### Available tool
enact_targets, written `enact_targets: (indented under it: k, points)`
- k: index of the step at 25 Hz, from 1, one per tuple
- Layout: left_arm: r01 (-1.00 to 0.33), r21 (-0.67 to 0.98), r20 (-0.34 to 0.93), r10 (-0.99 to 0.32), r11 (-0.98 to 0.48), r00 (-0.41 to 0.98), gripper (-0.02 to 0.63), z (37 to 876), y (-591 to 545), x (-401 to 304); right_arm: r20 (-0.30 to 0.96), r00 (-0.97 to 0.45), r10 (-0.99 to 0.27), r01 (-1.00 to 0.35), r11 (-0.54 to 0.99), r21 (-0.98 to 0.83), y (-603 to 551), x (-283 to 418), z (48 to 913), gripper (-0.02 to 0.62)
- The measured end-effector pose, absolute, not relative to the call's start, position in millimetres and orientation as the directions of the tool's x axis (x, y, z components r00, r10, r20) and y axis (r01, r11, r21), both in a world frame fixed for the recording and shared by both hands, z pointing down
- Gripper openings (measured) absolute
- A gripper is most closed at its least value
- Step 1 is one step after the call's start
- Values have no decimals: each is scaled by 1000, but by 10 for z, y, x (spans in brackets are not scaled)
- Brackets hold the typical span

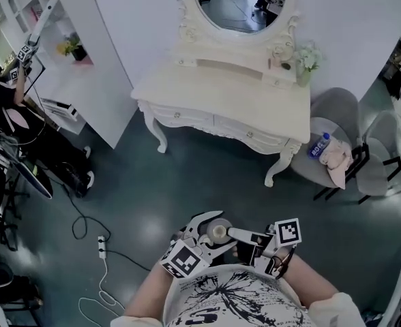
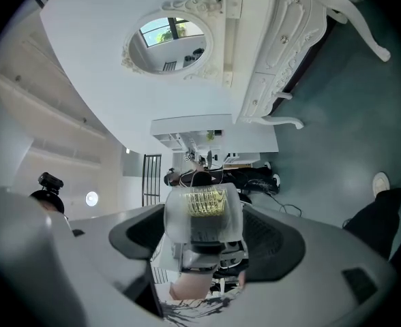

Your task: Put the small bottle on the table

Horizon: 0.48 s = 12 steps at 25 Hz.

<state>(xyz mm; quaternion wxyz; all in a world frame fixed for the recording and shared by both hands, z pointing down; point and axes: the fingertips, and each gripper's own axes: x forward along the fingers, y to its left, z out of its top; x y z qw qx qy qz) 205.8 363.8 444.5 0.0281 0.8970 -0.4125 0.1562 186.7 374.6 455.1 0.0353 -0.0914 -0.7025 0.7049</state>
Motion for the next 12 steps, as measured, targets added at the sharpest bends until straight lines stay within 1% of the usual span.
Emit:
enact_targets:
  k: [7, 12]
  points:
    - [-712, -85, 314, -697, -697, 645, 350, 4383, 3172, 1304, -98, -990, 101, 97, -18, -995, 3263, 1110, 4483, 364]
    - [-696, -89, 320, -682, -713, 658, 351, 4335, 2862, 929, -109, -991, 82, 107, -27, -994, 2951, 733, 4441, 364]
